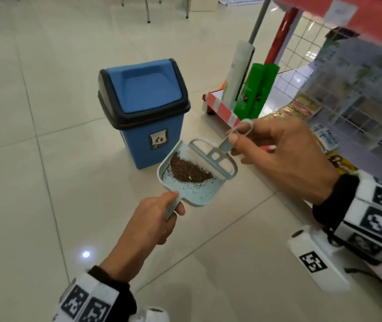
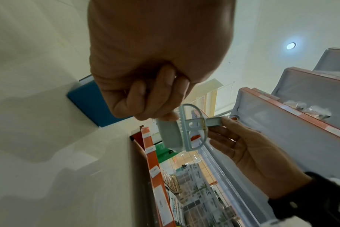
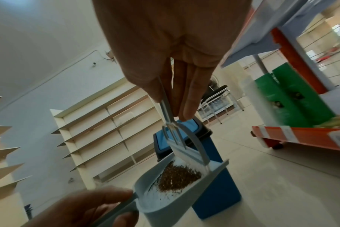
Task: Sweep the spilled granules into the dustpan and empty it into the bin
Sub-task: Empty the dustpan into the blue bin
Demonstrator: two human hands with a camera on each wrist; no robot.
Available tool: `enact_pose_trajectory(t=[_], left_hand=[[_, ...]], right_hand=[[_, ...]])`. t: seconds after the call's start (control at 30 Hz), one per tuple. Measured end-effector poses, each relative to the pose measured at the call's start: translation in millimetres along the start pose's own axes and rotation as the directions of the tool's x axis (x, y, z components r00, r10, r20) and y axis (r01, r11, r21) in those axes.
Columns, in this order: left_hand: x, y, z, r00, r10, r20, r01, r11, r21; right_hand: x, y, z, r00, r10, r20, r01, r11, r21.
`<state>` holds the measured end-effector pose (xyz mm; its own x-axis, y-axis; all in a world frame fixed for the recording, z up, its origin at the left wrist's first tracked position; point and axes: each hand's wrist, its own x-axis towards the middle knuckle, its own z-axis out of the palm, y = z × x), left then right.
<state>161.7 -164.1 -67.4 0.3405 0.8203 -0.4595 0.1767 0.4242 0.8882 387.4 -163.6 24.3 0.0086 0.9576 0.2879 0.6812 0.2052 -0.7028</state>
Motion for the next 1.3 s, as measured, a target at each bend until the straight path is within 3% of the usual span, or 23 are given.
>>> enact_pose_trajectory(t=[0.23, 0.37, 0.67, 0.93, 1.07, 1.17, 1.3], left_hand=[[3, -8, -22, 0.994, 0.021, -0.111, -0.025, 0.999, -0.041], [13, 2, -29, 0.983, -0.059, -0.175, 0.047, 0.996, -0.069], [28, 90, -40, 0.972, -0.079, -0.22, 0.078, 0.997, -0.017], [60, 153, -74, 0.953, -0.268, -0.139, 0.238, 0.951, -0.199], [77, 164, -84, 0.92, -0.392, 0.011, 0.373, 0.866, -0.334], [91, 174, -92, 0.89, -0.439, 0.123, 0.445, 0.778, -0.445], [100, 187, -99, 0.853, -0.504, 0.134, 0.508, 0.744, -0.434]], right_hand=[[53, -1, 41, 0.977, -0.122, 0.174, 0.102, 0.988, 0.119], [88, 10, 51, 0.949, -0.177, 0.262, 0.136, 0.976, 0.168], [158, 2, 15, 0.932, -0.153, 0.329, 0.069, 0.965, 0.253], [217, -13, 18, 0.953, -0.129, 0.275, 0.073, 0.976, 0.205], [242, -11, 29, 0.91, -0.169, 0.379, 0.162, 0.985, 0.052], [254, -7, 32, 0.878, -0.166, 0.45, 0.167, 0.985, 0.036], [258, -4, 32, 0.835, -0.163, 0.525, 0.185, 0.983, 0.012]])
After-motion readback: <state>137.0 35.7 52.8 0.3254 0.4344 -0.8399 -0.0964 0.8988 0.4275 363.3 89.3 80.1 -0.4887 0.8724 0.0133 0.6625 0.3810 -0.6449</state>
